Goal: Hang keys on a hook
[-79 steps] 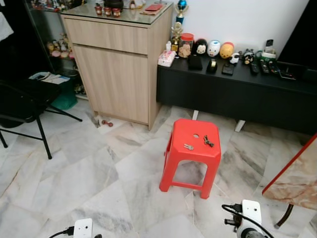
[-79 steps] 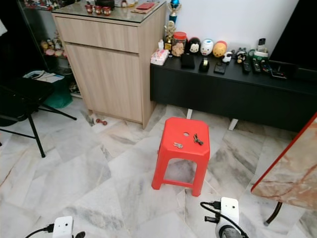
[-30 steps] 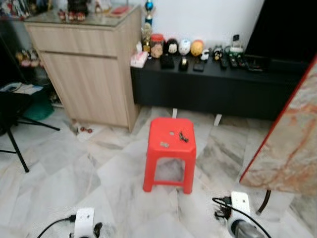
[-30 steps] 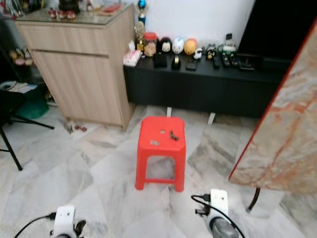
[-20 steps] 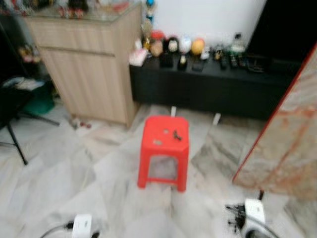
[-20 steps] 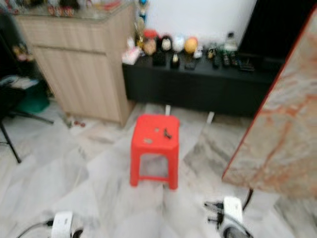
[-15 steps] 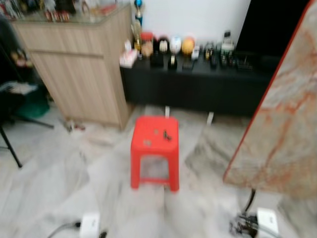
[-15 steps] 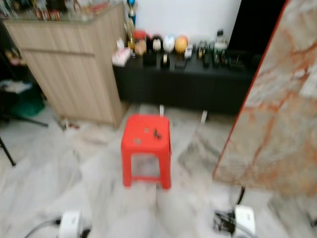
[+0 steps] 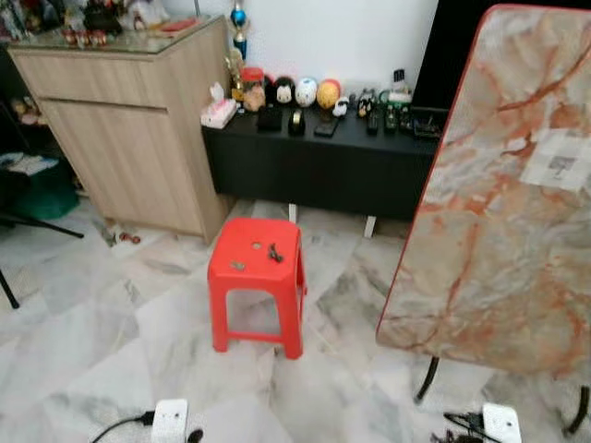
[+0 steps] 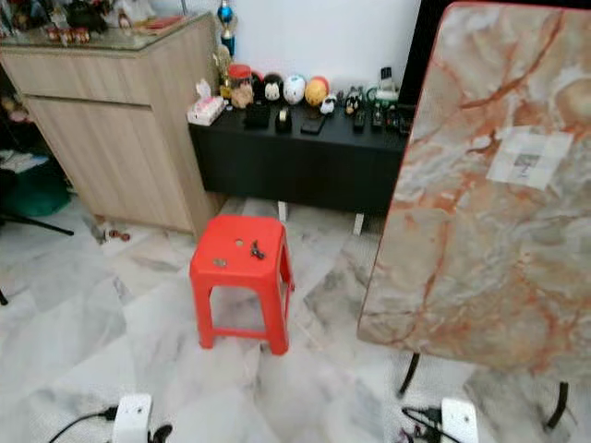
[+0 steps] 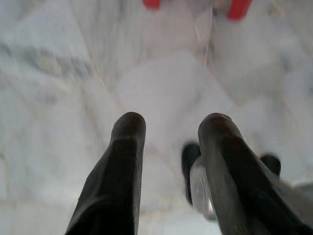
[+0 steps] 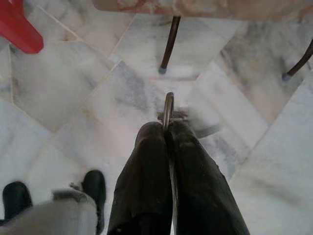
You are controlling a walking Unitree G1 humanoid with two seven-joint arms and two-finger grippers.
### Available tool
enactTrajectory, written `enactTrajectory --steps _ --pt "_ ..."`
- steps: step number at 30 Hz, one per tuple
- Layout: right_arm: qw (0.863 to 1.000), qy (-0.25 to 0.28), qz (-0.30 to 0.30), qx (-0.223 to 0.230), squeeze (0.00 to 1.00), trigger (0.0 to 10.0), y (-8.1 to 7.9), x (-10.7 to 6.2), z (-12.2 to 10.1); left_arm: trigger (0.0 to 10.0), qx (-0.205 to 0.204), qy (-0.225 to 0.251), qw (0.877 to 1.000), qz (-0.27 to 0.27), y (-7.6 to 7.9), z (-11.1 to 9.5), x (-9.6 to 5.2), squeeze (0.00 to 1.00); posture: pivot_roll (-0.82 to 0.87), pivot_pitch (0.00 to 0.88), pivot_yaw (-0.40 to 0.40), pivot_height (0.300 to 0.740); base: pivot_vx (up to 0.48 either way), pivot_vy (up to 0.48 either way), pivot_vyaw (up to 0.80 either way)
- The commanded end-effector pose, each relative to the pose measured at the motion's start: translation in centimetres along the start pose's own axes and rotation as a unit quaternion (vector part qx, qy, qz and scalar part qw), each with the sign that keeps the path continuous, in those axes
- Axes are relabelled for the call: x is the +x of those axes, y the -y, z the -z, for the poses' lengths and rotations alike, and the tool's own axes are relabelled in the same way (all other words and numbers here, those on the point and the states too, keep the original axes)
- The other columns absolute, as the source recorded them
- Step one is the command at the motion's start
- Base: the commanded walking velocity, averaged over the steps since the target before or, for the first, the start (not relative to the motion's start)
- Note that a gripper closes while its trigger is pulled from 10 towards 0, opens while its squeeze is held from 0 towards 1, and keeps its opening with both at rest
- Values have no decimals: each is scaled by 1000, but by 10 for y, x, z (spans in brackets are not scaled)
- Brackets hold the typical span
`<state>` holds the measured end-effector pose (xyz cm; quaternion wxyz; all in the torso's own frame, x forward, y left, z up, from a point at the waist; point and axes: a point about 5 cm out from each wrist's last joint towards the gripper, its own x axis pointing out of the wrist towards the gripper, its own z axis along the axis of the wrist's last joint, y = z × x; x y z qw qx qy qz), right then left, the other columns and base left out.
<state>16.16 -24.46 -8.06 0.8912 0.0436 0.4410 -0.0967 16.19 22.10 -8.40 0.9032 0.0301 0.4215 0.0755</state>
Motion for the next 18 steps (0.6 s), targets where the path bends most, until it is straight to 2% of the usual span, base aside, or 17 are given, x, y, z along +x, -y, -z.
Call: enactTrajectory --steps 1,6,11,13,15,16,18 --pt "1000 21 7 2 0 10000 3 2 -12 10000 12 -9 1000 8 4 2 0 0 -3 0 -53 740 0 0 0" --pt "999 46 19 21 0 10000 11 3 -30 10000 15 -20 1000 6 2 6 -1 0 -2 0 -51 740 0 0 0" --pt "993 106 46 28 0 10000 14 4 -59 10000 14 -26 1000 3 -1 10 -2 0 -2 0 -52 740 0 0 0" --pt "990 128 62 3 0 10000 9 5 -70 10000 14 -28 999 3 -1 11 -2 0 -8 0 -51 740 0 0 0" --pt "985 154 69 -37 0 10000 -10 8 -84 10000 17 -30 999 3 -2 12 -3 0 -8 0 -51 740 0 0 0" --pt "985 154 69 -37 0 10000 -10 8 -84 10000 17 -30 999 3 -2 12 -3 0 -8 0 -51 740 0 0 0" --pt "971 214 83 -66 0 10000 -33 7 -112 10000 18 -32 999 4 -2 12 -3 0 -12 0 -47 740 0 0 0"
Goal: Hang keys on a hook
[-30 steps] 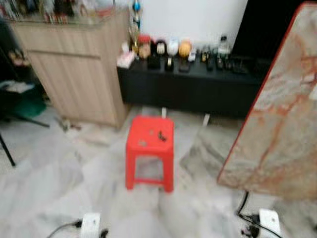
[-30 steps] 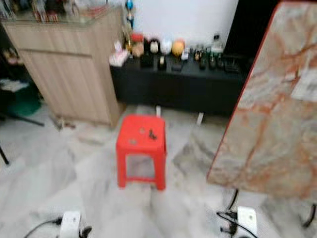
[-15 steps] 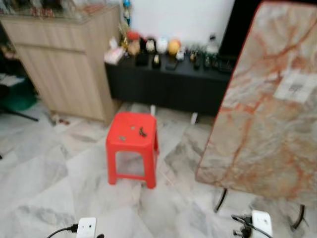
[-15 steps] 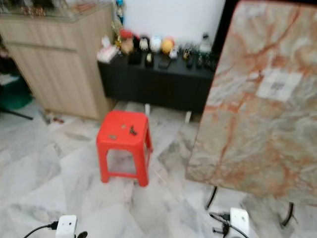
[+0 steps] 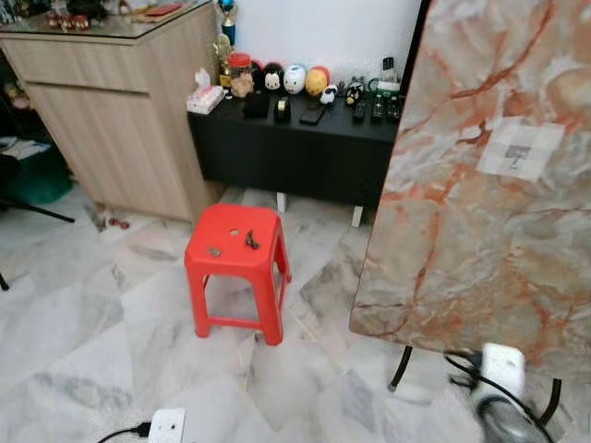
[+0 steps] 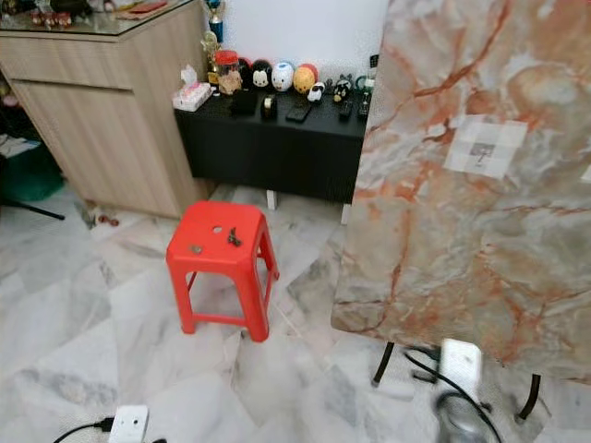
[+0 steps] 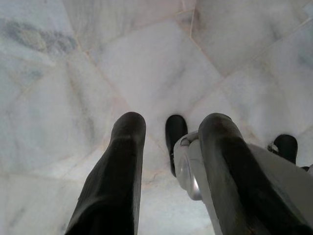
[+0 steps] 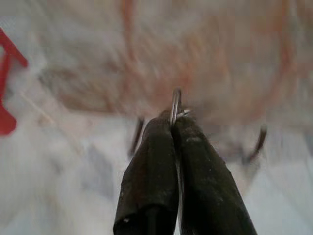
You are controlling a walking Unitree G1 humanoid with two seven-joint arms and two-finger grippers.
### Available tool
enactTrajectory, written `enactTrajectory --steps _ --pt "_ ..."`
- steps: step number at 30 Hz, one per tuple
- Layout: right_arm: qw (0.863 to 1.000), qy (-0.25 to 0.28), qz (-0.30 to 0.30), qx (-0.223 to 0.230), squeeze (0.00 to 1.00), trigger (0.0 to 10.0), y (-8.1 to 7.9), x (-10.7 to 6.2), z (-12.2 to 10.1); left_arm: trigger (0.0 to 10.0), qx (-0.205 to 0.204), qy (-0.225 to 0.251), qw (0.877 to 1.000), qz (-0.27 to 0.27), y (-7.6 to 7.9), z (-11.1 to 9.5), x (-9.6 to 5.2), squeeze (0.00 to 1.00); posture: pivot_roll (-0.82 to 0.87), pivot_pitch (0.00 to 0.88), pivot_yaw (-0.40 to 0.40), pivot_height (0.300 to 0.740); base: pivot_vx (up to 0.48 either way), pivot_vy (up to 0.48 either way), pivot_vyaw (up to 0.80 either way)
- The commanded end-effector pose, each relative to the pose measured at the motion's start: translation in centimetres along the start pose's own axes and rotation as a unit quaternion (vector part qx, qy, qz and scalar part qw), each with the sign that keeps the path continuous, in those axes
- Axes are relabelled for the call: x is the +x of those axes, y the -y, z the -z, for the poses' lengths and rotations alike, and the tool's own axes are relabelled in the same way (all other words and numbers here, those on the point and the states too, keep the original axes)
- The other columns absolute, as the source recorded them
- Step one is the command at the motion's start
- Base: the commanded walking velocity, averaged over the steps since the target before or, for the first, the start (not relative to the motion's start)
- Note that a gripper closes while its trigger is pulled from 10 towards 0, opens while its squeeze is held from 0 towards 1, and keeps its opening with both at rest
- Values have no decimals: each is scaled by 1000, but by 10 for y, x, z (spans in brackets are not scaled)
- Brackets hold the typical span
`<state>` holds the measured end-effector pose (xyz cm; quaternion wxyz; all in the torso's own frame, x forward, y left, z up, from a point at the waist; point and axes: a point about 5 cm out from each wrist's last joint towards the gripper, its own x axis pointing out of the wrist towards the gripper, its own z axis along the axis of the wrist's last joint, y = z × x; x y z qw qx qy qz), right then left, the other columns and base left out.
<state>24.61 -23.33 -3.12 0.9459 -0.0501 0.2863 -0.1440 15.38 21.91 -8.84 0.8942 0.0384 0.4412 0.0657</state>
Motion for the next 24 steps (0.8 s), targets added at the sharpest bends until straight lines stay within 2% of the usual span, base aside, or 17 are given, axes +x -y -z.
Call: enactTrajectory --steps 1,2,4,7,8,9,11,12,14,17,24 --pt "996 82 25 -18 0 10000 -3 6 -36 10000 5 -11 1000 -1 -3 3 0 0 -14 0 -46 740 0 0 0" --pt "993 107 34 -20 0 10000 -2 8 -47 10000 5 -12 1000 -1 -3 3 0 0 -14 0 -46 740 0 0 0" --pt "982 170 69 -38 0 10000 11 9 -74 10000 6 -11 1000 -1 -2 2 0 0 -19 0 -42 740 0 0 0" --pt "971 213 93 -50 0 10000 18 7 -89 10000 5 -11 1000 -2 -3 2 0 0 -20 0 -41 740 0 0 0" --pt "962 241 117 -58 0 10000 21 5 -98 10000 5 -11 1000 -3 -3 2 0 0 -18 0 -43 740 0 0 0" --pt "962 241 117 -58 0 10000 21 5 -98 10000 5 -11 1000 -3 -3 2 0 0 -18 0 -43 740 0 0 0" --pt "946 266 170 -75 0 10000 26 2 -109 10000 3 -15 1000 -5 -4 5 -1 0 -20 0 -43 740 0 0 0" --pt "946 266 170 -75 0 10000 26 2 -109 10000 3 -15 1000 -5 -4 5 -1 0 -20 0 -43 740 0 0 0" --pt "933 285 204 -76 0 10000 29 -2 -116 10000 3 -17 1000 -7 -5 6 -1 0 -17 0 -46 740 0 0 0" --pt "922 300 233 -73 0 10000 32 -7 -122 10000 3 -19 1000 -7 -5 8 -2 0 -23 0 -43 740 0 0 0" --pt "915 322 234 -68 0 10000 23 -13 -127 10000 3 -20 1000 -6 -7 11 -3 0 -21 0 -45 740 0 0 0"
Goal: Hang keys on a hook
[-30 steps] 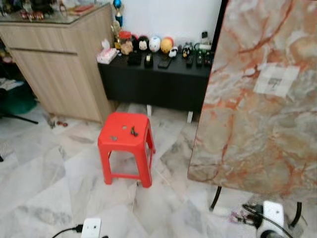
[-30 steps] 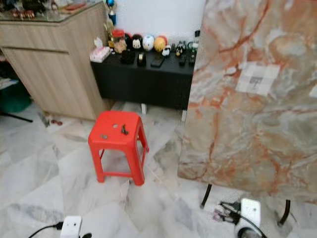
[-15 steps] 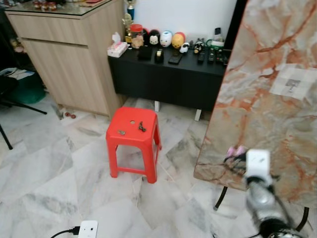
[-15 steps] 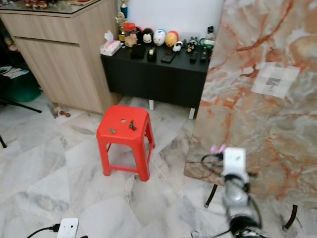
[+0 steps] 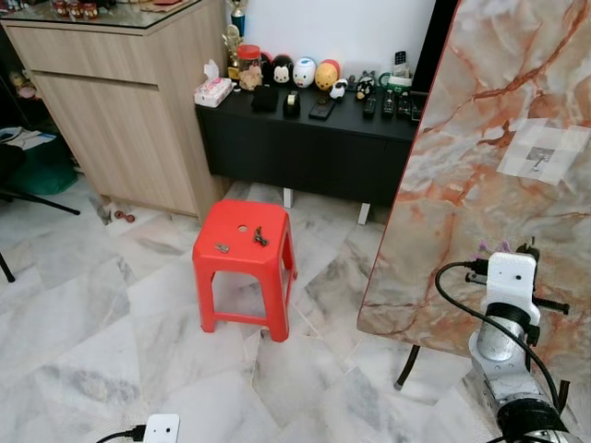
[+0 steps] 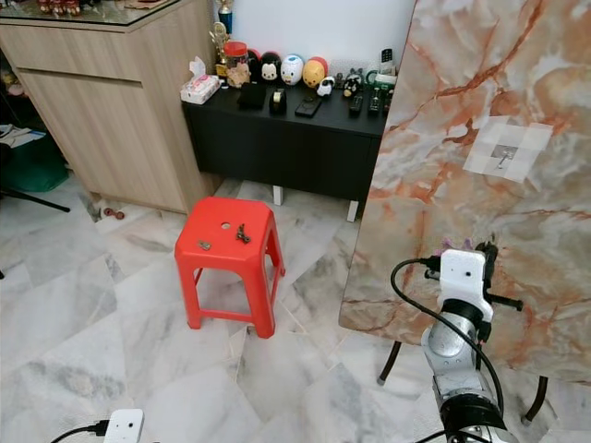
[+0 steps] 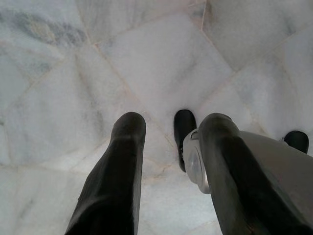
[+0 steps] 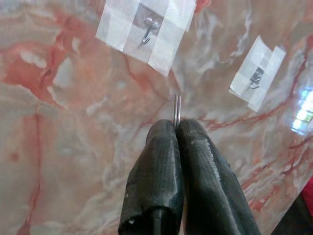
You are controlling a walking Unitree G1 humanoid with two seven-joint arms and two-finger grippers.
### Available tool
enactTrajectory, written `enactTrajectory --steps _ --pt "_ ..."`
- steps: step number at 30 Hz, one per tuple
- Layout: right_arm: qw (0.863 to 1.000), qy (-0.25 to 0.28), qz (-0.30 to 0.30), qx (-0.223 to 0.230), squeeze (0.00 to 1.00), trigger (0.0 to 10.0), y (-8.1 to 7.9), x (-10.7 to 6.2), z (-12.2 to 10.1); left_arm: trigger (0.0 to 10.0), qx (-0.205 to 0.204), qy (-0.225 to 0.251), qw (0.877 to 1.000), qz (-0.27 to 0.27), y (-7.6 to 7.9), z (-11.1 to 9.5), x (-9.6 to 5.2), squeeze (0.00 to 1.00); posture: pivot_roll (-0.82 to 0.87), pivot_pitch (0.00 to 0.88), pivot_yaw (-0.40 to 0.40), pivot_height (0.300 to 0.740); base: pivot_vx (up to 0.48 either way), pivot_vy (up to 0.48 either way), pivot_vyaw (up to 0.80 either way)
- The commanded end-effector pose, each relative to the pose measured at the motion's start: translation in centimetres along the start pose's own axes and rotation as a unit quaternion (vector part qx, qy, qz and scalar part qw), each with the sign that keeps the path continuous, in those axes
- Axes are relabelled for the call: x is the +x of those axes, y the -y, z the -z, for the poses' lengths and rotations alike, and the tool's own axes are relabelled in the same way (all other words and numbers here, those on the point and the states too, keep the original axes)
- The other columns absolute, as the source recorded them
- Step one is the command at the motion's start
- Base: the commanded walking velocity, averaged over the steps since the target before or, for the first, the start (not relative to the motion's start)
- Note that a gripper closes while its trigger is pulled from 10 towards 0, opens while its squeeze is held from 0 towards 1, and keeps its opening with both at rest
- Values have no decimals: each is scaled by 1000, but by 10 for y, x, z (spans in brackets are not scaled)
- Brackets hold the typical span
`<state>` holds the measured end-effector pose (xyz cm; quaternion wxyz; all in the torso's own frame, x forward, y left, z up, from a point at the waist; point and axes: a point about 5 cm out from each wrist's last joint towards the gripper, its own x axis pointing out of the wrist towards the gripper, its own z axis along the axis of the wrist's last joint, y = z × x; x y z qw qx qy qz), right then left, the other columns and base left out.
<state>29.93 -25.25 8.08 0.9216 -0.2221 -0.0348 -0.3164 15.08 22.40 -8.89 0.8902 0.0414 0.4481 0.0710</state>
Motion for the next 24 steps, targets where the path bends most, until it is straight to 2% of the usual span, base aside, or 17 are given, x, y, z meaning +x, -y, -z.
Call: enactTrajectory --steps 1,5,6,11,14,17,24 --pt "1000 12 3 1 0 10000 -2 1 -8 10000 2 -12 1000 0 -2 8 -2 0 -21 0 -45 740 0 0 0" --pt "999 7 -6 39 0 10000 -4 0 -12 10000 0 -13 1000 -3 -4 9 -3 0 -20 0 -47 740 0 0 0" --pt "997 -15 -3 71 0 10000 -4 0 -11 10000 -1 -14 1000 -4 -6 10 -3 0 -20 0 -47 740 0 0 0" --pt "993 -10 -27 113 0 10000 -8 -2 -17 10000 0 -15 1000 -8 -7 10 -3 0 -31 0 -45 740 0 0 0" --pt "988 -7 -81 127 0 10000 -25 -10 -24 10000 6 -16 1000 -8 -8 11 -3 0 -35 0 -45 740 0 0 0" --pt "985 -5 -106 139 0 10000 -33 -16 -30 10000 6 -15 1000 -9 -7 10 -3 0 -23 0 -53 740 0 0 0" --pt "979 -28 -104 172 0 10000 -37 -17 -30 10000 7 -17 1000 -10 -8 12 -4 0 -23 0 -48 740 0 0 0"
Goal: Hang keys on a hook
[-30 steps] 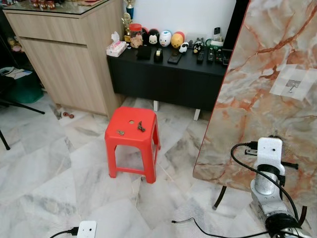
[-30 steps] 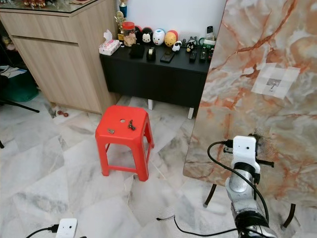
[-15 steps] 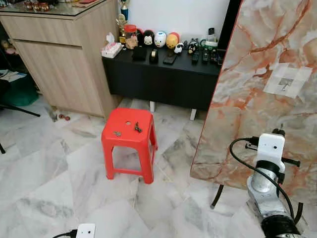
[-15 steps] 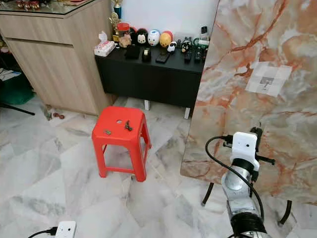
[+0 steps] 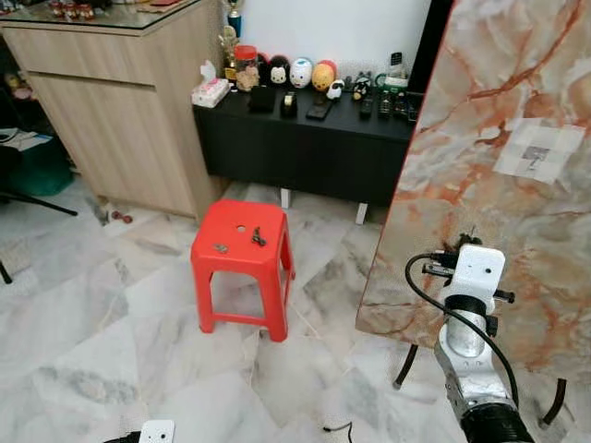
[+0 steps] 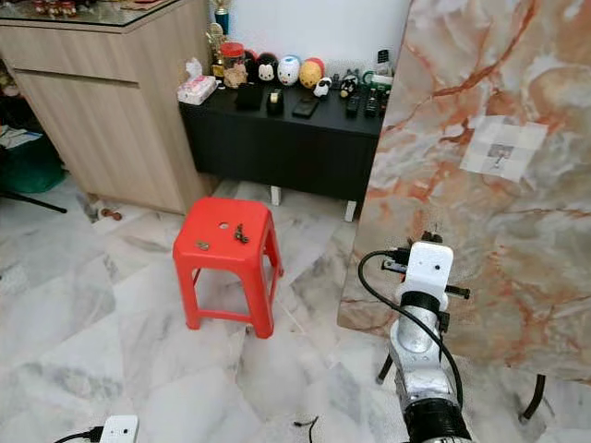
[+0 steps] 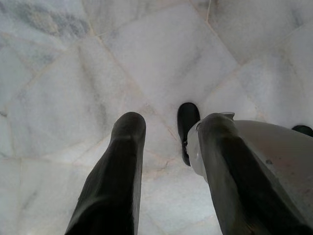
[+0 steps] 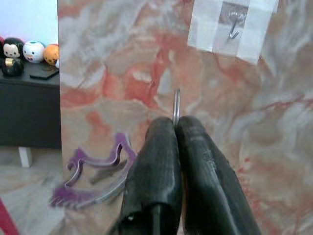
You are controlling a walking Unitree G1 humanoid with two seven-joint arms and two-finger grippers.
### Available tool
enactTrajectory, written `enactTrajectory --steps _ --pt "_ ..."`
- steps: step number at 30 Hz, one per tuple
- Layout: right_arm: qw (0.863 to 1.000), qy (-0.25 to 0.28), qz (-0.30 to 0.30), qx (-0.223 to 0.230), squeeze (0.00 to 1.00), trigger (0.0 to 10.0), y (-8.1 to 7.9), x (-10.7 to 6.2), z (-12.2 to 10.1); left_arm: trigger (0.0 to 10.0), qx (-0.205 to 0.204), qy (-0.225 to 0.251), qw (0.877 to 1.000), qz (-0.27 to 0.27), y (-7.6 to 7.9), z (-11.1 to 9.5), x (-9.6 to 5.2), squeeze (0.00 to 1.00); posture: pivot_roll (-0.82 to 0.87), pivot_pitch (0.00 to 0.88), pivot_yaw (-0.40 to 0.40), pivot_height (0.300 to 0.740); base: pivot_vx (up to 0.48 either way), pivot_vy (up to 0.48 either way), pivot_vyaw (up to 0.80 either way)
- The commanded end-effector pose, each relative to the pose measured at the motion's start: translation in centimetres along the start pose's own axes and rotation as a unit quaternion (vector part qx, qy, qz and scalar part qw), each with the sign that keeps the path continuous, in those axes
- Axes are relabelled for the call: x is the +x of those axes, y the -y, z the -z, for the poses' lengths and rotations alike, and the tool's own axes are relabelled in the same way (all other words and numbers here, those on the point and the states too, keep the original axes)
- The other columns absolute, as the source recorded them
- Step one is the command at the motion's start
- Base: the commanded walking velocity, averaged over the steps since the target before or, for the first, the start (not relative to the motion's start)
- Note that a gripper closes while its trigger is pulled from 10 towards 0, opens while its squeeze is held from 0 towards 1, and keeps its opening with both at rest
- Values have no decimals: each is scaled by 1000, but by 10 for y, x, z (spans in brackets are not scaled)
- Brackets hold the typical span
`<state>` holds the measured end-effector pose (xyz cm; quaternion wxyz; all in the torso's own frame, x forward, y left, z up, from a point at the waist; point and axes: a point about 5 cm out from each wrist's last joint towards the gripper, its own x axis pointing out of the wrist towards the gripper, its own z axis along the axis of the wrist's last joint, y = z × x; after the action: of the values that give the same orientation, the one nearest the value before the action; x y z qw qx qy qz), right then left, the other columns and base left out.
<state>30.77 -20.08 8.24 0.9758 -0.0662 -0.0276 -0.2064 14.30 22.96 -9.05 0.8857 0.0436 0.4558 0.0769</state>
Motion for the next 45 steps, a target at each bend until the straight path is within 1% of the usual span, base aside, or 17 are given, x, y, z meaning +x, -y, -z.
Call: enactTrajectory --steps 1,4,7,9,11,16,21,27,29,35,45 --pt "1000 4 9 18 0 10000 2 5 -7 10000 8 -10 1000 -4 -2 5 -1 0 -23 0 -48 740 0 0 0" --pt "1000 4 1 19 0 10000 1 6 -8 10000 9 -10 1000 -5 -3 5 -1 0 -22 0 -48 740 0 0 0" --pt "999 -2 -9 41 0 10000 -2 6 -9 10000 10 -9 1000 -8 -4 5 -2 0 -19 0 -46 740 0 0 -800" --pt "999 -2 -14 39 0 10000 -5 7 -10 10000 10 -8 1000 -8 -5 5 -2 0 -19 0 -46 740 0 0 -800" --pt "999 -4 -19 48 0 10000 -10 8 -12 10000 10 -5 1000 -7 -5 4 -1 0 -14 0 -46 740 0 0 -800" --pt "998 -1 -31 50 0 10000 -17 8 -15 10000 24 -2 1000 -3 -5 3 -1 0 -10 0 -49 740 0 0 -800" --pt "998 -2 -37 54 0 10000 -19 9 -15 10000 23 -2 1000 -4 -5 3 -1 0 -14 0 -45 740 0 -303 -800" --pt "997 -5 -48 56 0 10000 -25 12 -18 10000 17 -5 1000 -4 -4 3 -1 0 -12 0 -48 740 0 0 -800" --pt "996 -6 -54 63 0 10000 -27 12 -18 10000 16 -5 1000 -3 -3 4 -1 0 -6 0 -52 740 0 0 -519" --pt "995 -4 -67 70 0 10000 -34 12 -21 10000 9 -7 1000 -4 -3 5 -1 0 -5 0 -54 740 0 0 -74" --pt "995 1 -73 75 0 10000 -35 12 -23 10000 -1 -10 1000 -7 -4 6 -2 0 -7 0 -54 740 0 0 0"
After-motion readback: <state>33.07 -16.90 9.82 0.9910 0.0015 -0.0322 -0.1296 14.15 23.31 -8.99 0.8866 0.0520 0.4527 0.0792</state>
